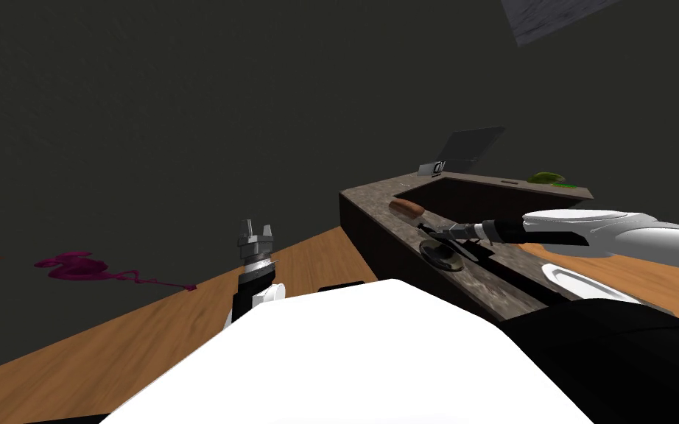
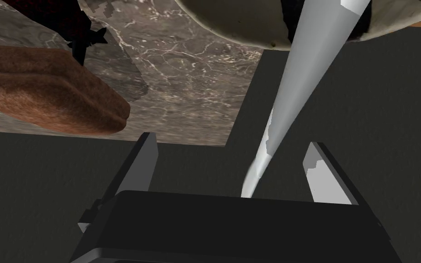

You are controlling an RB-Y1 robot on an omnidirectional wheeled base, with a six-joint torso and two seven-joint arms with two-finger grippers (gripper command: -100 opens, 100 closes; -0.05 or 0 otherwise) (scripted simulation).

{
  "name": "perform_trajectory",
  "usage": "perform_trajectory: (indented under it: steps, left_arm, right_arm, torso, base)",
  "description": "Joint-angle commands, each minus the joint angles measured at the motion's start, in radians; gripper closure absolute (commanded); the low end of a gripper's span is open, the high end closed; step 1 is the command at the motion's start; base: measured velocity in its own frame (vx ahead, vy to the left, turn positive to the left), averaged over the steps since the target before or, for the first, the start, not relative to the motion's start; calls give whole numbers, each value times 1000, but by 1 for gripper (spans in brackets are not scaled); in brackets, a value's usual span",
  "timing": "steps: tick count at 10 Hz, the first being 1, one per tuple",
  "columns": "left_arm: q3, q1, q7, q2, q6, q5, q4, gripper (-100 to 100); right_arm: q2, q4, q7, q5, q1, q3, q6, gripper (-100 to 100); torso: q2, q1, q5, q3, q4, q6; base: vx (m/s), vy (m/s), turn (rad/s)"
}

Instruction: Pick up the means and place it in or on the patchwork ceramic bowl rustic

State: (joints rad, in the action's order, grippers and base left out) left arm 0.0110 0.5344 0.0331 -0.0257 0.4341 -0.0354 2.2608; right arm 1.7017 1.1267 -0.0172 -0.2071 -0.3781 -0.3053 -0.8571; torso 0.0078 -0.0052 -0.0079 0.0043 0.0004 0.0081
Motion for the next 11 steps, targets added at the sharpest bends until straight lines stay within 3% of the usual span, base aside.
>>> perform_trajectory:
  steps: [1, 8, 9, 10, 11]
  left_arm:
    - [0, 0, 0, 0, 0, 0, 0, 0]
    - [0, 0, 0, 0, 0, 0, 0, 0]
    - [0, 0, 0, 0, 0, 0, 0, 0]
    - [0, 0, 0, 0, 0, 0, 0, 0]
    - [0, 0, 0, 0, 0, 0, 0, 0]
  right_arm:
    - [31, 5, 19, 9, 0, 3, -7, -100]
    - [157, 23, 97, 47, 2, 15, -37, -100]
    - [143, 19, 92, 40, 6, 13, -33, -100]
    - [146, 19, 93, 42, 4, 14, -36, 0]
    - [146, 19, 93, 42, 4, 14, -35, 0]
  torso:
    - [0, 0, 0, 0, 0, 0]
    - [0, 1, 0, 0, 0, -1]
    - [0, 1, 0, 0, 0, 0]
    - [0, 0, 0, 0, 0, 0]
    - [0, 0, 0, 0, 0, 0]
  base:
    - [-8, 3, 0]
    - [-15, 4, 1]
    - [-6, 1, 1]
    - [0, 0, 0]
    - [0, 0, 0]
